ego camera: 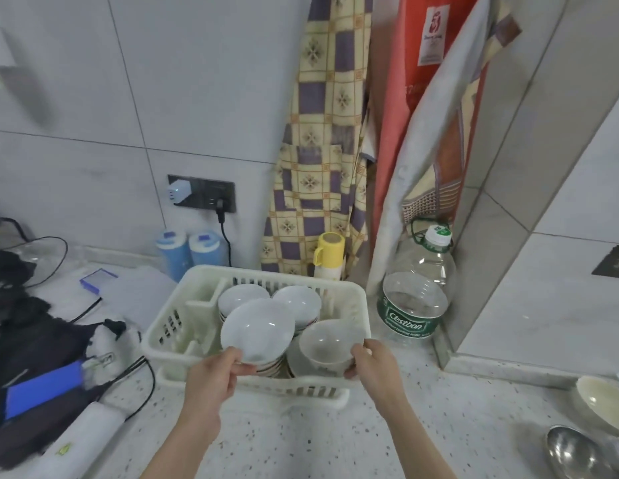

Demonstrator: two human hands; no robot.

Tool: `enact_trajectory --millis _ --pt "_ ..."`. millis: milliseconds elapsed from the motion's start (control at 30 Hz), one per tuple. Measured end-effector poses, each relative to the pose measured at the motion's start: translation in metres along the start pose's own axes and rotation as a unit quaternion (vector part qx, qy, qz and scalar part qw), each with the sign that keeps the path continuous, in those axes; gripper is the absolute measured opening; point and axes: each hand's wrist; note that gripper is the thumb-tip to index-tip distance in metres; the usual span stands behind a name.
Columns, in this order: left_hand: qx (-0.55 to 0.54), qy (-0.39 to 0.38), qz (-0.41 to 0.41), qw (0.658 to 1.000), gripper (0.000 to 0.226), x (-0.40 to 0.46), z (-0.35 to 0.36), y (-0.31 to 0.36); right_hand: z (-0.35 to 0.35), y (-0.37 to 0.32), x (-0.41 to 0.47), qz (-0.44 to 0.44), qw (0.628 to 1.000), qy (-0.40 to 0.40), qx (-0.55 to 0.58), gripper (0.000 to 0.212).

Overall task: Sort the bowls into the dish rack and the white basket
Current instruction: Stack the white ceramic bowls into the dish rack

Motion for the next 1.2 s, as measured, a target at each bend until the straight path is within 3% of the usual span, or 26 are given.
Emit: enact_trajectory --millis 367,600,700,900,1067,1133,1200 --pt "0.022 -0.038 -0.018 0.999 0.024 0.030 0.004 0.004 0.027 0.003 0.023 0.017 0.981 -0.016 -0.194 0.024" --pt "0.040 -0.063 -0.022 0.997 0.017 0.047 0.029 0.005 0.025 0.005 0.032 0.038 0.970 -0.065 -0.232 0.022" --pt "0.063 -0.080 -0.013 0.995 0.020 0.053 0.038 0.003 0.027 0.006 0.032 0.033 0.957 -0.058 -0.282 0.036" --pt "0.171 -0.124 0.024 0.977 0.031 0.060 0.055 0.003 0.024 0.011 0.031 0.029 0.975 -0.034 -0.218 0.032" --pt "0.338 -0.161 0.091 0.923 0.042 0.063 0.065 0.007 0.017 0.010 0.030 0.035 0.995 -0.011 -0.090 0.032" --pt "0.362 -0.178 0.086 0.911 0.046 0.066 0.070 0.006 0.013 0.009 0.028 0.028 0.998 -0.023 -0.046 0.026" --pt "0.357 -0.187 0.064 0.913 0.047 0.068 0.075 0.003 0.012 0.008 0.027 0.008 0.997 -0.037 -0.072 0.017"
Point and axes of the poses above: each hand's wrist, its own x-axis towards the middle knuckle, its own z-axis out of the palm, y = z × x, and after that the axes turned 3 degrees about -x, right-handed
